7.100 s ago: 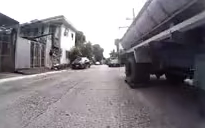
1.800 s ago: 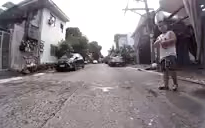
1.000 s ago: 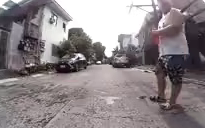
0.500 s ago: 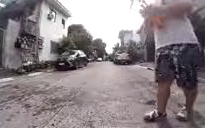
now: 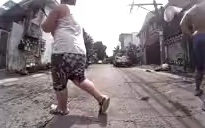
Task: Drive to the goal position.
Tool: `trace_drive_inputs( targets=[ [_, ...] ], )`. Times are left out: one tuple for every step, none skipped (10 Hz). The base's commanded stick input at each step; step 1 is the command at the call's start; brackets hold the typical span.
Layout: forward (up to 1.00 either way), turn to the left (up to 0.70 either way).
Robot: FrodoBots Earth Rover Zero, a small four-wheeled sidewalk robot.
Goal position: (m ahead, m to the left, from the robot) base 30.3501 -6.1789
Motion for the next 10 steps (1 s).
trace_drive_inputs(
  targets=[
    [0.00, 0.00],
    [0.00, 0.00],
    [0.70, 0.00],
    [0.70, 0.00],
    [0.70, 0.00],
    [0.70, 0.00],
    [0.70, 0.00],
    [0.70, 0.00],
    [0.70, 0.00],
    [0.70, -0.03]
  ],
)
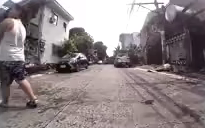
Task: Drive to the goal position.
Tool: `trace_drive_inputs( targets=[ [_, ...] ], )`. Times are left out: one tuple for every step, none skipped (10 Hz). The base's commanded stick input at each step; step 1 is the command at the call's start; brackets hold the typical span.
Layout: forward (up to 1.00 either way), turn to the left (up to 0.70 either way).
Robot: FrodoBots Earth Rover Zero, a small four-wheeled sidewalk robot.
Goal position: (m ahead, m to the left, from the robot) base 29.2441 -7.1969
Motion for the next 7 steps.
trace_drive_inputs(
  targets=[
    [0.70, -0.27],
    [0.70, -0.27],
    [0.70, -0.27],
    [0.70, -0.27],
    [0.70, -0.27],
    [0.70, -0.27],
    [0.70, -0.27]
  ],
)
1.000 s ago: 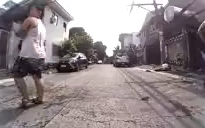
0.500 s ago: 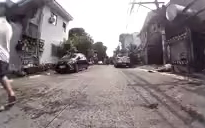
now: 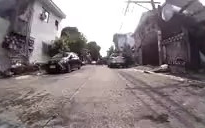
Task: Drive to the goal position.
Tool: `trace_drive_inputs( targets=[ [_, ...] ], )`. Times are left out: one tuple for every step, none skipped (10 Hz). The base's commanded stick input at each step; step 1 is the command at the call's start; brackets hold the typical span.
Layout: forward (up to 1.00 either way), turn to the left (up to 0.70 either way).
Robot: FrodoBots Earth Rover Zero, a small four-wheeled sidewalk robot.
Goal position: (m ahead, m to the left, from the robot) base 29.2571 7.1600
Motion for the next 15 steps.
trace_drive_inputs(
  targets=[
    [0.70, -0.27],
    [0.70, -0.27],
    [0.70, -0.10],
    [0.70, 0.00],
    [0.70, 0.00],
    [0.70, 0.00],
    [0.70, 0.00],
    [0.70, 0.00],
    [0.70, 0.00],
    [0.70, 0.00],
    [0.70, 0.00],
    [0.70, 0.15],
    [0.70, 0.11],
    [0.70, 0.00],
    [0.70, 0.00]
  ],
)
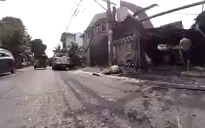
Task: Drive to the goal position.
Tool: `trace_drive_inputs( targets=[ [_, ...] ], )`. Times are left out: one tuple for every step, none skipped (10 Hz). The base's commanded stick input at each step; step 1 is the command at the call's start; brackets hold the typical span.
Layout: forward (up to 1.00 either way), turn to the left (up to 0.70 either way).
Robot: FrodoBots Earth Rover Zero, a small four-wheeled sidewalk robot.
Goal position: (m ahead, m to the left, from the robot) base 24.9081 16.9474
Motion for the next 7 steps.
trace_drive_inputs(
  targets=[
    [0.70, 0.00],
    [0.70, 0.00],
    [0.70, 0.00],
    [0.70, 0.00],
    [0.70, 0.11],
    [0.70, 0.20],
    [0.70, 0.00]
  ],
)
